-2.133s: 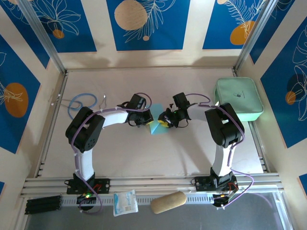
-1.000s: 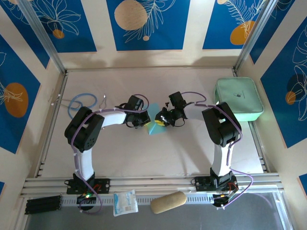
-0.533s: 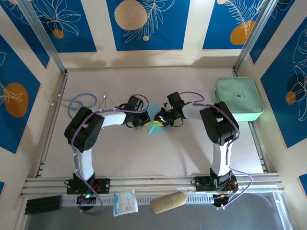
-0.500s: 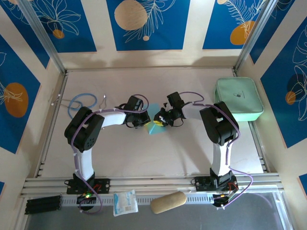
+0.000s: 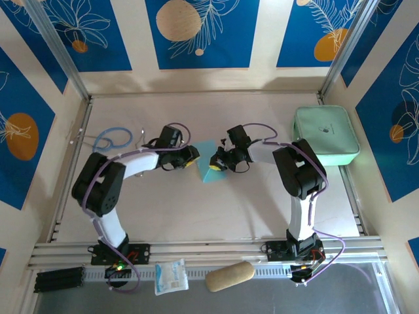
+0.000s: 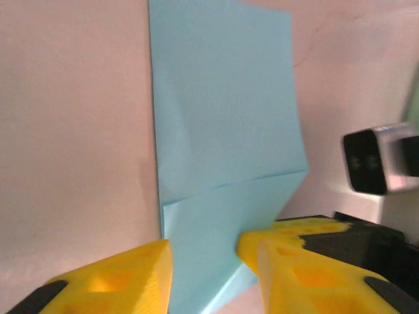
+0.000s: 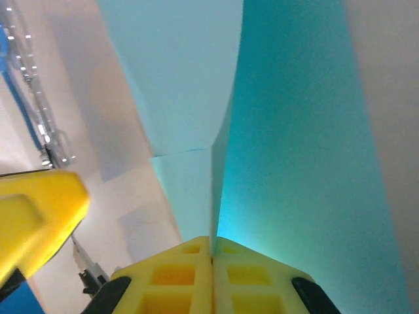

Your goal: Fold a paper plane with a square sheet of paper (pick it up from the middle)

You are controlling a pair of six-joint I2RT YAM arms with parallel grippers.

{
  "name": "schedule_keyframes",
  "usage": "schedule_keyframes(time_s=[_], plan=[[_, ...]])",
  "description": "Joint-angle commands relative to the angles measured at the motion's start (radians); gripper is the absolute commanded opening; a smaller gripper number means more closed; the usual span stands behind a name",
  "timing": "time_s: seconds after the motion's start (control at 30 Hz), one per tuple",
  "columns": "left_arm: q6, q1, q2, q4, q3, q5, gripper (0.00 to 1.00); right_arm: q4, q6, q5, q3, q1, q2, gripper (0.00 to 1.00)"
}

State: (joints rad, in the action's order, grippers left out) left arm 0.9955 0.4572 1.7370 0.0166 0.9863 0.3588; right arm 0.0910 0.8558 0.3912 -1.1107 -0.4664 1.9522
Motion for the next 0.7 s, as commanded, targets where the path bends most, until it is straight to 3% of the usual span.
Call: schedule_keyframes(time_s=[0.0, 0.13, 0.23, 0.33, 0.5, 0.67], plan=[[0.04, -0.034, -0.107, -0.074, -0.078, 0.085, 0.5, -0.059, -0.025, 0.087, -0.006, 0.026, -0.079, 0.07], [0.088, -0.036, -0.194, -0.179, -0.161, 0.153, 0.67, -0.09, -0.003, 0.19, -0.021, 0.05, -0.108, 0.08], [0.196, -0.023, -0.238, -0.357, -0.253, 0.18, 0.82, -0.127, 0.037, 0.256, -0.024, 0.061, -0.123, 0.08], [0.289, 0.0, -0.245, -0.532, -0.309, 0.193, 0.88, -0.168, 0.086, 0.298, -0.02, 0.066, -0.139, 0.08], [0.338, 0.042, -0.206, -0.63, -0.291, 0.21, 0.87, -0.244, 0.162, 0.348, -0.006, 0.07, -0.152, 0.08], [0.35, 0.052, -0.176, -0.684, -0.275, 0.235, 0.74, -0.269, 0.19, 0.369, 0.0, 0.075, -0.155, 0.09]])
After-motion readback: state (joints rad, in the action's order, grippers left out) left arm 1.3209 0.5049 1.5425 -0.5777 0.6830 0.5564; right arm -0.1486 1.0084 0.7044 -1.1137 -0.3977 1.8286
